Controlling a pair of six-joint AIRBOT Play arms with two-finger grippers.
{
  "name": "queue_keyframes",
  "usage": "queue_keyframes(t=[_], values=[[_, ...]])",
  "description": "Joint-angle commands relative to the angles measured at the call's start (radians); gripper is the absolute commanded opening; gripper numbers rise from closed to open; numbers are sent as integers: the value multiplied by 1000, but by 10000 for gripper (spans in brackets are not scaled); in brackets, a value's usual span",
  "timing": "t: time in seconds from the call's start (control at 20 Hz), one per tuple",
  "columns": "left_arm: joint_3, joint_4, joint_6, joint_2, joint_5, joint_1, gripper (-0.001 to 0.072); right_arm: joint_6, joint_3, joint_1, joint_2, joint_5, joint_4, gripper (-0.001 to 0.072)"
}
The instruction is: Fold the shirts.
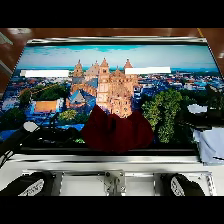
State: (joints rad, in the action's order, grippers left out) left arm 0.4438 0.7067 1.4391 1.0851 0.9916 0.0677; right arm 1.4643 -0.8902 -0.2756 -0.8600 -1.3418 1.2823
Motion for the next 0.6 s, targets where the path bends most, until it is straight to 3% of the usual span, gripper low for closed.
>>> queue_keyframes(t=[0.0,0.3,0.4,0.5,0.55], values=[[-6,-63,-14,93,-98,83,711,-10,34,-8,1,8,-27,678],[20,-134,-15,186,-201,116,690,-5,34,-8,1,8,-28,678],[37,-172,-15,198,-261,151,546,7,40,-8,1,6,-41,678],[51,-186,-14,204,-312,190,449,-3,87,-8,1,2,-89,678],[54,-187,-14,205,-327,203,304,-4,127,-8,0,5,-109,678]])
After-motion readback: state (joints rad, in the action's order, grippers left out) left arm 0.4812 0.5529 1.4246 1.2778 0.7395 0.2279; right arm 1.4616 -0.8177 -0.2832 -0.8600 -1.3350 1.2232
